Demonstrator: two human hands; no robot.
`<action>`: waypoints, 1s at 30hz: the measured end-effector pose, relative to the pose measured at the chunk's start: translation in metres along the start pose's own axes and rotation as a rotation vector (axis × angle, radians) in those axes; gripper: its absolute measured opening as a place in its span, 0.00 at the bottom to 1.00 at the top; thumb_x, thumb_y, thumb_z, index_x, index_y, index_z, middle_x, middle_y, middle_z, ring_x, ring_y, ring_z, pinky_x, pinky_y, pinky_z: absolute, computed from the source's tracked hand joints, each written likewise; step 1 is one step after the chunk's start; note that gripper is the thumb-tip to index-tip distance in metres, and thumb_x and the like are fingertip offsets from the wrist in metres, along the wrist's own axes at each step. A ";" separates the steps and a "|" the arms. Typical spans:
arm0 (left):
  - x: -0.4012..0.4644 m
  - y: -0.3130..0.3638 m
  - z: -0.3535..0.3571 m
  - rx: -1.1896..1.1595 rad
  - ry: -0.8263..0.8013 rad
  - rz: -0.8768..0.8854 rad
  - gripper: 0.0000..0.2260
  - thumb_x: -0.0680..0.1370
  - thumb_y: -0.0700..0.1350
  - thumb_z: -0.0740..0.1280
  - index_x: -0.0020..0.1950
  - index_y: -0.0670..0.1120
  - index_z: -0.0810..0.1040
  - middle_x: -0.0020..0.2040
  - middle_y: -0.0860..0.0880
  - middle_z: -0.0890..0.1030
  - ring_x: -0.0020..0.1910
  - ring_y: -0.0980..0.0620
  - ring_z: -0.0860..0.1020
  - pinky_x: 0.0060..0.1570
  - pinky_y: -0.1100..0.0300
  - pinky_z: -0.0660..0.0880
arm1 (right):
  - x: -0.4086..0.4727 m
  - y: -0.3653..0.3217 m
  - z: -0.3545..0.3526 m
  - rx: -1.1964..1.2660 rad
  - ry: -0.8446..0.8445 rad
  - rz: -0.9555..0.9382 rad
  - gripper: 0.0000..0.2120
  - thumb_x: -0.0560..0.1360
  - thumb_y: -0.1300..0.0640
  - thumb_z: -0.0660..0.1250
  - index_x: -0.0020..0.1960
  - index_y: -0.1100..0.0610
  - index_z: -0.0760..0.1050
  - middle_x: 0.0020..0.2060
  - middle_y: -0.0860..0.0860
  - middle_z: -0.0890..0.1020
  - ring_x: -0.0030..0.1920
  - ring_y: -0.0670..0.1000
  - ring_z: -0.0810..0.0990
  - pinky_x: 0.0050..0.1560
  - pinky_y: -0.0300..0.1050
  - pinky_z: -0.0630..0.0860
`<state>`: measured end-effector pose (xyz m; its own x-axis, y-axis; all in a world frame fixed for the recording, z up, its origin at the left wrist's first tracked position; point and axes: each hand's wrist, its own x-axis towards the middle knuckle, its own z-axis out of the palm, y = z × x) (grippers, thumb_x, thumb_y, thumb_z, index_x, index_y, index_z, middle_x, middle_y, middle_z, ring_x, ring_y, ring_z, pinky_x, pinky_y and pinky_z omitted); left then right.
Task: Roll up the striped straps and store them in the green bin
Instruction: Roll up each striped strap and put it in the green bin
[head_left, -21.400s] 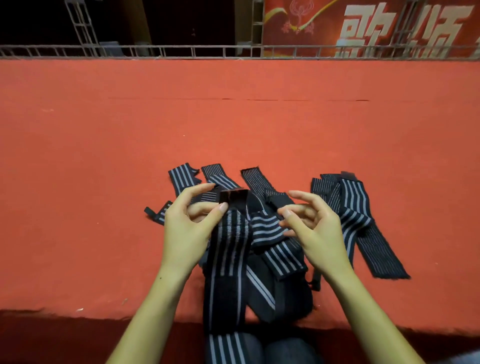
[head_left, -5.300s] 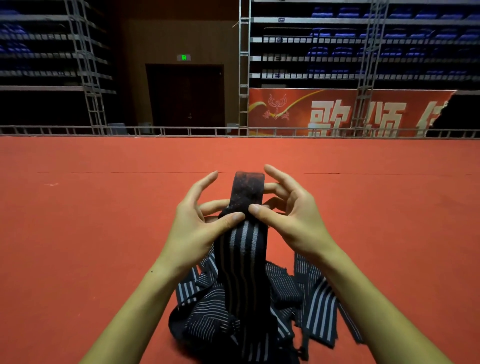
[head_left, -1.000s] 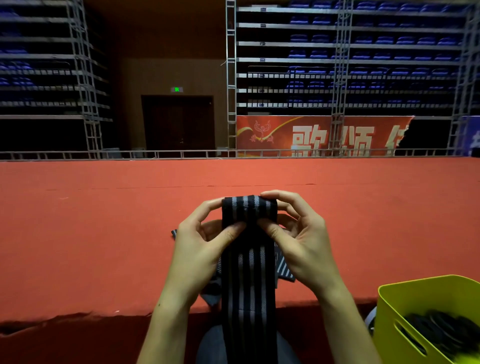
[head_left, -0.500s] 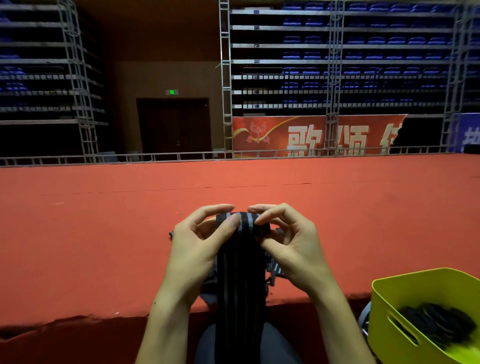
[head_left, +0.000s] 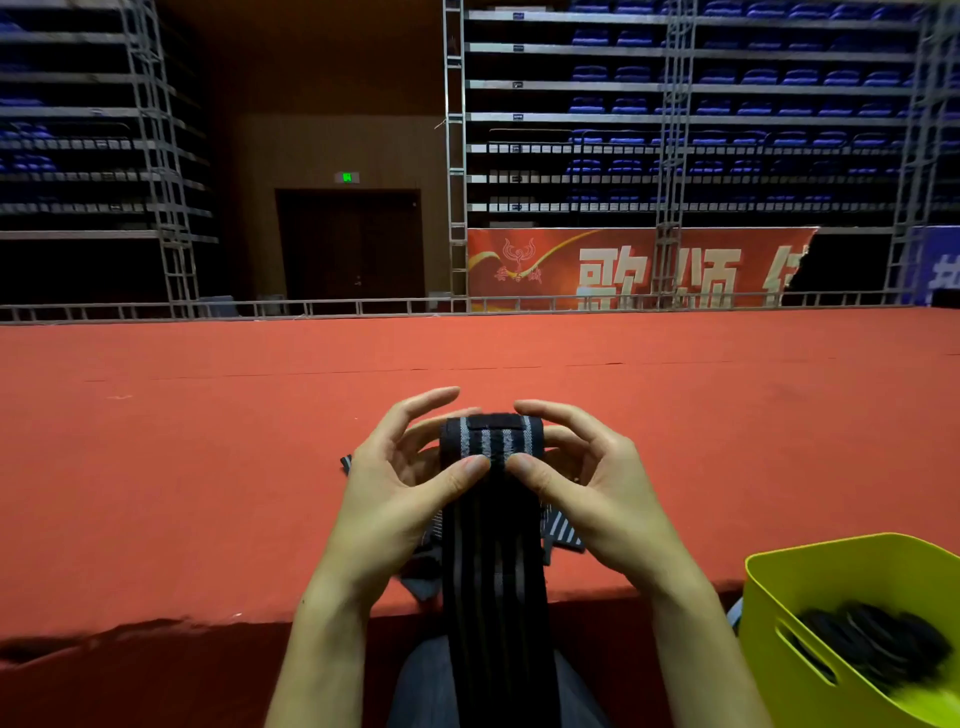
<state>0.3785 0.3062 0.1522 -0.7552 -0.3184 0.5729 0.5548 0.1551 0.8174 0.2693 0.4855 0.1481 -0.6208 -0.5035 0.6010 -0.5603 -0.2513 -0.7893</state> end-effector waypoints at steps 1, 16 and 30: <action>0.000 0.000 0.000 0.005 0.006 -0.020 0.27 0.76 0.36 0.78 0.73 0.49 0.78 0.61 0.46 0.88 0.63 0.47 0.86 0.60 0.57 0.82 | 0.000 0.000 0.001 -0.009 0.012 -0.015 0.21 0.79 0.56 0.78 0.70 0.46 0.79 0.57 0.52 0.88 0.59 0.55 0.87 0.63 0.67 0.82; 0.004 0.013 0.010 0.054 0.094 -0.067 0.10 0.80 0.51 0.73 0.58 0.49 0.87 0.48 0.45 0.90 0.46 0.50 0.88 0.41 0.62 0.80 | 0.000 0.006 0.012 0.081 0.082 -0.192 0.19 0.74 0.77 0.74 0.57 0.57 0.80 0.60 0.54 0.85 0.63 0.58 0.85 0.63 0.65 0.83; 0.003 0.009 -0.002 -0.008 0.004 0.016 0.19 0.74 0.37 0.78 0.65 0.43 0.83 0.62 0.45 0.88 0.55 0.44 0.88 0.54 0.53 0.84 | -0.004 0.001 -0.005 0.010 -0.068 0.057 0.22 0.79 0.42 0.73 0.71 0.40 0.76 0.58 0.54 0.87 0.55 0.62 0.87 0.61 0.69 0.82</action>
<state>0.3822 0.3047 0.1609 -0.7448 -0.3202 0.5854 0.5694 0.1523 0.8078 0.2685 0.4909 0.1457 -0.6129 -0.5721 0.5451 -0.5193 -0.2283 -0.8235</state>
